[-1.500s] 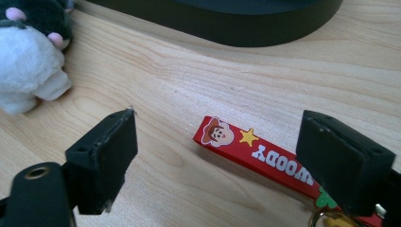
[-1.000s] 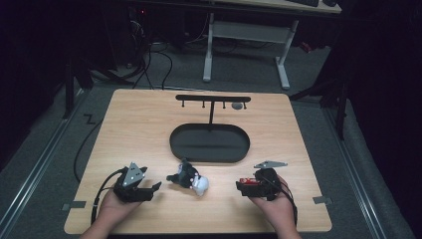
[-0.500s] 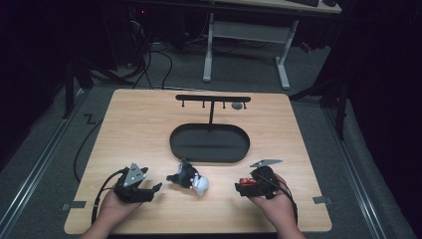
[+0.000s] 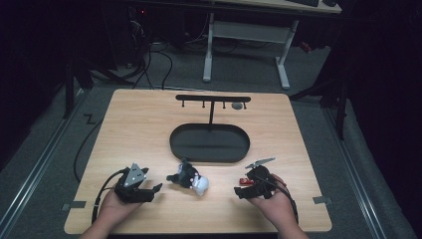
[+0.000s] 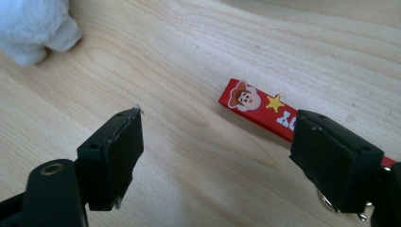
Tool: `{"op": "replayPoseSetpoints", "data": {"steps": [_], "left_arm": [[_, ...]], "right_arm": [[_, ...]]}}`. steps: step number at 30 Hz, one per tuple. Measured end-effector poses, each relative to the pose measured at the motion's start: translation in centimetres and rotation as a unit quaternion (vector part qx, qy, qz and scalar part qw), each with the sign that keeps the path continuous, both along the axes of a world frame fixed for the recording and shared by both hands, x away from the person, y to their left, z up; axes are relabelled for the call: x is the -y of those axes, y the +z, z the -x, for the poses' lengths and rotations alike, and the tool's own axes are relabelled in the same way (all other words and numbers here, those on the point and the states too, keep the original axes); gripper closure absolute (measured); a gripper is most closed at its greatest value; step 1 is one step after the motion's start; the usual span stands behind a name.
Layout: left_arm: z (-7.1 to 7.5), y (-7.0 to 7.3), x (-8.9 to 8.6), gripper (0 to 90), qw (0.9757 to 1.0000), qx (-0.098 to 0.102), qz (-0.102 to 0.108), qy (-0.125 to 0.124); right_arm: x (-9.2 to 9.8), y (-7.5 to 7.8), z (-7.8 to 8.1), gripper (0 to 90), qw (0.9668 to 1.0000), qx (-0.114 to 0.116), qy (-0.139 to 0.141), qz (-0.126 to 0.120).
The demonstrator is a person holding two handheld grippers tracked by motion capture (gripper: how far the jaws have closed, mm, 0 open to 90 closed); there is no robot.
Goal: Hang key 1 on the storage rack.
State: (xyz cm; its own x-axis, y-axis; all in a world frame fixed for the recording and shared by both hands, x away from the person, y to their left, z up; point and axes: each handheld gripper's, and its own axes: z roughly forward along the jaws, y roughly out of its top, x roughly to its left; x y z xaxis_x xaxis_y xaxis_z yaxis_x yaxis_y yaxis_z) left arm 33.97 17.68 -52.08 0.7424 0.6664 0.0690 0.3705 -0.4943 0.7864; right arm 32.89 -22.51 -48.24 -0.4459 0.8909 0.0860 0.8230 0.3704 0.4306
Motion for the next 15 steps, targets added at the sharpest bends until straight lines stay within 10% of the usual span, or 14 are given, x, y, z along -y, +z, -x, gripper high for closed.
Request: {"op": "replayPoseSetpoints", "data": {"steps": [15], "left_arm": [[0.02,-0.12,0.13,24.2,0.9999,-0.004,-0.006,-0.008]], "right_arm": [[0.38,0.85,0.05,18.8,0.9984,-0.051,0.004,0.023]]}}
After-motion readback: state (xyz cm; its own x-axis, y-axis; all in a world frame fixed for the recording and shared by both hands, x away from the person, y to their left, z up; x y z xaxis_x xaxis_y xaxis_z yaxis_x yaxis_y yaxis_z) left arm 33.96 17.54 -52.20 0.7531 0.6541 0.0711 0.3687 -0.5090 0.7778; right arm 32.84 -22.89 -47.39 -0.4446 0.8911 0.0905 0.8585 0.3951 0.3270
